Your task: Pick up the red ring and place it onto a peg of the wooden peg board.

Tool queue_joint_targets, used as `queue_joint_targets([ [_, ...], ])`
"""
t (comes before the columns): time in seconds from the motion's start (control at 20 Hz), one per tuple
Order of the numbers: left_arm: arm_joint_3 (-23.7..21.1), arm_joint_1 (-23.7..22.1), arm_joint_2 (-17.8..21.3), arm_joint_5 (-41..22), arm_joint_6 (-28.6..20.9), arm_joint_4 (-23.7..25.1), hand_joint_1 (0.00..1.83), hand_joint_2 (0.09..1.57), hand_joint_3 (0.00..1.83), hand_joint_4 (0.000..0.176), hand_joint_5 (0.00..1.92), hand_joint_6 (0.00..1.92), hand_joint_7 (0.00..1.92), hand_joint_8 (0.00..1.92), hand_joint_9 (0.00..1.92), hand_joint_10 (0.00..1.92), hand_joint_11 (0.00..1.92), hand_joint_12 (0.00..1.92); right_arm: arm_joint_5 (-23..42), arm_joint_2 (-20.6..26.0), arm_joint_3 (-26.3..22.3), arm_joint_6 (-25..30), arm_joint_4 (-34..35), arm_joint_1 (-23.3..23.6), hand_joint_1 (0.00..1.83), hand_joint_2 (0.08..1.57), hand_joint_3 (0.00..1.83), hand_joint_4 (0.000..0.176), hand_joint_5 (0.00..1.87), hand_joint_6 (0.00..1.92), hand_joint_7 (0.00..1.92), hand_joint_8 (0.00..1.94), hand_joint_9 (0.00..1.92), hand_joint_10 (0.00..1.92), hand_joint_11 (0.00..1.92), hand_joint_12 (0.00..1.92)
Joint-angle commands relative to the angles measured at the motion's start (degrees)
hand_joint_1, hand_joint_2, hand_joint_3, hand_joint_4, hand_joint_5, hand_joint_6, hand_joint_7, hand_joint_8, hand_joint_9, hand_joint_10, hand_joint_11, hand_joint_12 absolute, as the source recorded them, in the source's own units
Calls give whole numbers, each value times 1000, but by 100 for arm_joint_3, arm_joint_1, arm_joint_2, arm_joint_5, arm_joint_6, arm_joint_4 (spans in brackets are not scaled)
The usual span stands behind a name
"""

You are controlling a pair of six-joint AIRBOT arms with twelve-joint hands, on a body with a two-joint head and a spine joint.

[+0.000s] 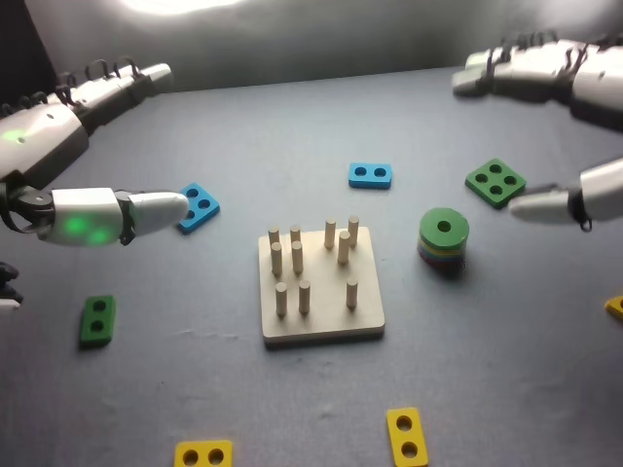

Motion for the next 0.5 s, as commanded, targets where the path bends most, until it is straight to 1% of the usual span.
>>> queue_joint_targets([
  [0.0,72,-77,-58,-571,-13,-46,458,953,2,143,62,4,0,0,0,0,0,1,485,-40,43,97,128,88,810,987,24,0,189,36,121,9,53,13,0,244],
  [0.05,90,-80,-80,-524,-13,-43,460,960,4,155,64,5,0,0,0,0,0,0,457,-78,71,166,70,86,804,993,17,0,187,26,98,4,22,6,0,148],
  [0.1,103,-80,-102,-497,-13,-42,454,963,5,154,56,1,0,0,0,0,0,0,429,-127,114,280,-21,86,831,979,7,10,232,40,72,2,4,0,0,29],
  [0.15,106,-80,-114,-489,-14,-42,453,959,2,151,58,2,0,0,0,0,0,0,414,-166,144,374,-94,86,822,972,3,17,249,46,59,0,0,0,0,5],
  [0.2,107,-87,-118,-489,-15,-42,438,948,0,158,53,0,0,0,0,0,0,0,396,-186,147,408,-147,87,815,972,3,14,277,56,67,4,0,0,0,0],
  [0.25,114,-97,-120,-489,-15,-42,447,961,4,161,46,0,0,0,0,0,0,0,370,-205,147,409,-184,88,788,985,9,3,240,39,57,0,0,0,0,0],
  [0.35,133,-110,-121,-484,-15,-53,426,945,0,168,58,5,0,0,0,0,0,0,288,-257,151,409,-269,96,774,994,11,0,242,37,96,16,0,0,3,1],
  [0.4,135,-110,-118,-484,-16,-63,421,939,0,174,62,6,0,0,0,0,0,0,247,-285,152,409,-315,102,776,994,10,9,242,37,101,17,0,0,0,0],
  [0.45,138,-110,-121,-484,-17,-71,410,939,0,176,58,4,0,0,0,0,0,0,221,-312,152,409,-341,105,762,995,10,20,242,36,103,16,0,0,2,1],
])
